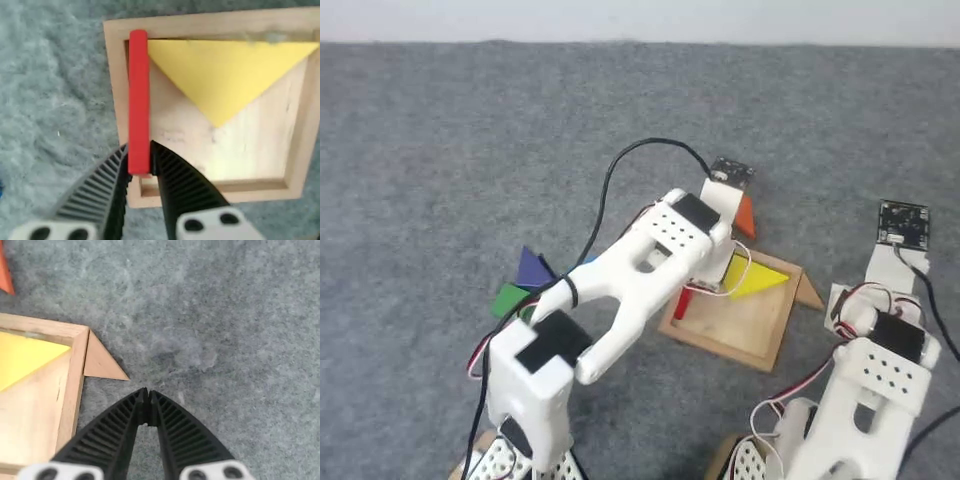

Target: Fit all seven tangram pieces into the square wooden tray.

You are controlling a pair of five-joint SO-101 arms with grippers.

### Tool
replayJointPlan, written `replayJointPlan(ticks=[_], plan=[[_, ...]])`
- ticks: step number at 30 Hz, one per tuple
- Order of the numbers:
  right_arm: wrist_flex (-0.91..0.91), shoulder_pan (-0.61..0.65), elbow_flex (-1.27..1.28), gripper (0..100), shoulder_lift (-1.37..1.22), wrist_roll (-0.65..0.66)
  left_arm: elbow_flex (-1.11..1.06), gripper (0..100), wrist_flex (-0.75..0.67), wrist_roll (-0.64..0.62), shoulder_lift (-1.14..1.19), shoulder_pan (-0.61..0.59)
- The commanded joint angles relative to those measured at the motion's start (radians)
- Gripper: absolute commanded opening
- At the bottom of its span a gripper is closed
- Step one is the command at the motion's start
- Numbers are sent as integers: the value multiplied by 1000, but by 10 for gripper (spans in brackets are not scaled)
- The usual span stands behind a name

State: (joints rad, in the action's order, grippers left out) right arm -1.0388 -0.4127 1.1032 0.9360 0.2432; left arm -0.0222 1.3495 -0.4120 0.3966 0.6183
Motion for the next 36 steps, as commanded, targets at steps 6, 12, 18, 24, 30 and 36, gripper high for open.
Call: replayJointPlan(ticks=[6,12,18,24,30,36], plan=[[2,12,-51,8,18,2,70,49,69,-20,8,25],[1,12,-46,8,18,8,81,279,121,-25,8,23],[8,45,-29,8,18,9,226,298,267,-26,-8,31],[16,44,-25,8,19,6,254,298,288,-20,-9,55],[16,42,-25,8,25,3,255,298,273,-3,-9,170],[16,42,-25,8,24,5,260,298,273,29,-20,150]])
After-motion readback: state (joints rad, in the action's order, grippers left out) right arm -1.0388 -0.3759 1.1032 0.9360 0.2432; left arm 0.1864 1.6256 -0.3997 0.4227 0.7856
